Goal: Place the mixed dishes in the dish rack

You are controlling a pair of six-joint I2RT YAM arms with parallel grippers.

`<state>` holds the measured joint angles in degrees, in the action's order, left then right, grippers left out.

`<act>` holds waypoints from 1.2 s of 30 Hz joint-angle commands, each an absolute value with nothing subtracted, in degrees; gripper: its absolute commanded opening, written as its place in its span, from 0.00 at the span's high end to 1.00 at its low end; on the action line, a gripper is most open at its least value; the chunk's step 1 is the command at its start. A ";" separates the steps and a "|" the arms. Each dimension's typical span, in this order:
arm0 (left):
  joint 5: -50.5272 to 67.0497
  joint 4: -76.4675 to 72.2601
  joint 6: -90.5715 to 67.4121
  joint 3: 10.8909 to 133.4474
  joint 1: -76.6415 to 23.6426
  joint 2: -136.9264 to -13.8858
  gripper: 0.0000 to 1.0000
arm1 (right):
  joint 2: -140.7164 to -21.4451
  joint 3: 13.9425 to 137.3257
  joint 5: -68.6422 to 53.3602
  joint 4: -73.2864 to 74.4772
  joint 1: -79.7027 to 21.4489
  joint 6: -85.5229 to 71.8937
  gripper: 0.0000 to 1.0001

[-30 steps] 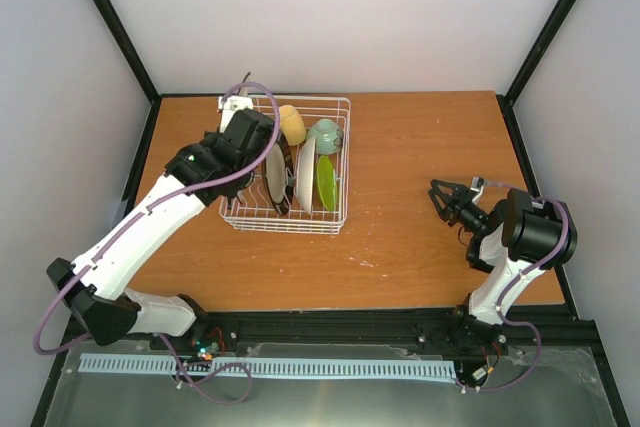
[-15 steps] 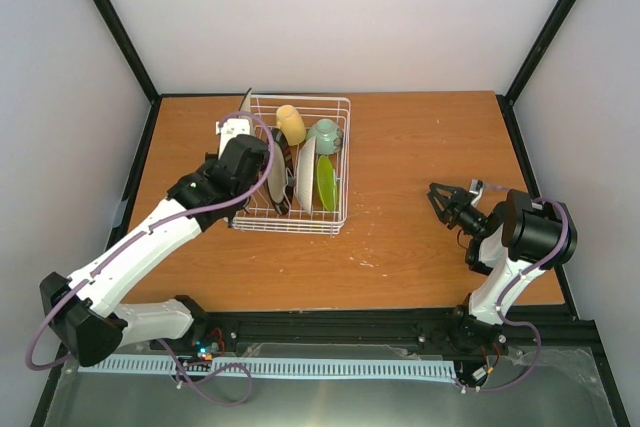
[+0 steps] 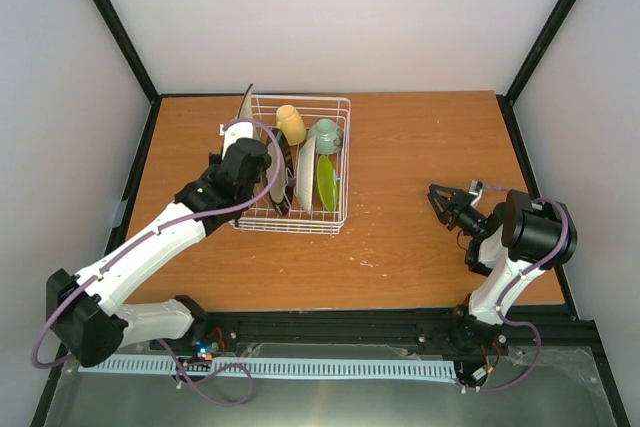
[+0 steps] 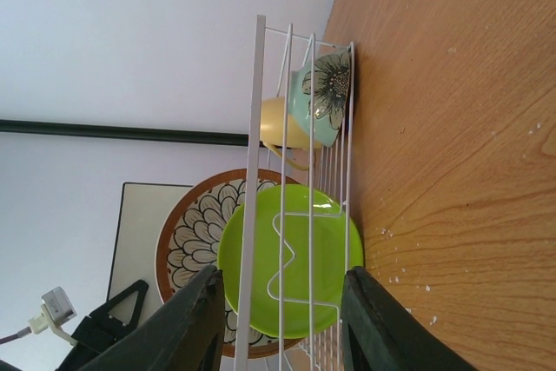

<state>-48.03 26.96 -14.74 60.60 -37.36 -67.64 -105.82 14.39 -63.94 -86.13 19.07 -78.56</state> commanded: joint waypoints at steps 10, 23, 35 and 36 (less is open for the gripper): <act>-47.78 9.67 -10.70 55.43 -32.61 -65.81 0.99 | -106.82 14.29 -63.96 -96.15 18.63 -76.88 0.63; -43.33 8.34 -17.26 51.24 -31.64 -68.85 0.99 | -107.62 13.87 -64.14 -96.15 18.63 -76.51 0.65; -43.89 12.23 -20.21 51.29 -31.64 -70.14 0.46 | -108.43 13.98 -64.26 -96.15 18.63 -76.12 0.63; -44.14 12.57 -20.21 51.74 -31.64 -70.15 0.37 | -108.56 13.98 -64.27 -96.15 18.63 -76.11 0.63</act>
